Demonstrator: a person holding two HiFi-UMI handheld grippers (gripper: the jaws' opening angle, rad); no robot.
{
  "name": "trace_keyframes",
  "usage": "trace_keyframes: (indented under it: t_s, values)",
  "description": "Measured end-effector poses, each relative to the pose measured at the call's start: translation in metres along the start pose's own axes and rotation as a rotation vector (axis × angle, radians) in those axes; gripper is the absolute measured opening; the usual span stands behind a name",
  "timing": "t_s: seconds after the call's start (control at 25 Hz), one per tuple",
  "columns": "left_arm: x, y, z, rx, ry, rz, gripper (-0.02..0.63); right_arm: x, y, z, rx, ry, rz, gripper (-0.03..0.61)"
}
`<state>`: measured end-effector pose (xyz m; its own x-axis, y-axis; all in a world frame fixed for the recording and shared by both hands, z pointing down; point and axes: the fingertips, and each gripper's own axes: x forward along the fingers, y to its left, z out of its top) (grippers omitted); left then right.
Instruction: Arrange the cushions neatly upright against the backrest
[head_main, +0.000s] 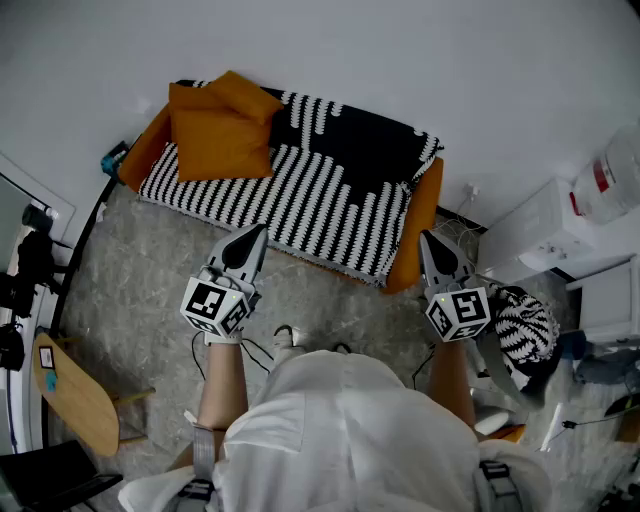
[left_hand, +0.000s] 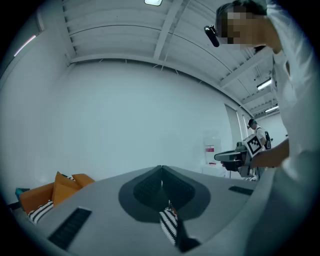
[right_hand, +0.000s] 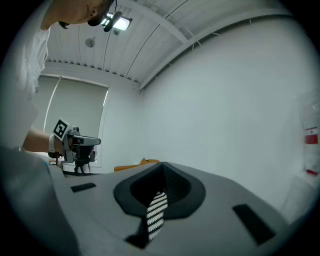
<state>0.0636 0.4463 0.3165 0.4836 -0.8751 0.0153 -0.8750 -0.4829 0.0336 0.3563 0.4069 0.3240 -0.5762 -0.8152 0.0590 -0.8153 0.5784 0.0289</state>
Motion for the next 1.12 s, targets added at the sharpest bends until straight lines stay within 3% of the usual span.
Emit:
trace_keyframes:
  t_s: [0.64,1.12]
  values:
    - [-0.007,-0.013,-0.002,-0.005,-0.006,-0.01,0.015,-0.012,0.002,-0.003,-0.002,0.001,0.001,0.005]
    - [-0.028,0.007,-0.009,-0.015,0.01,0.012,0.015,0.01,0.029,-0.008,-0.006,0.009,0.068,0.006]
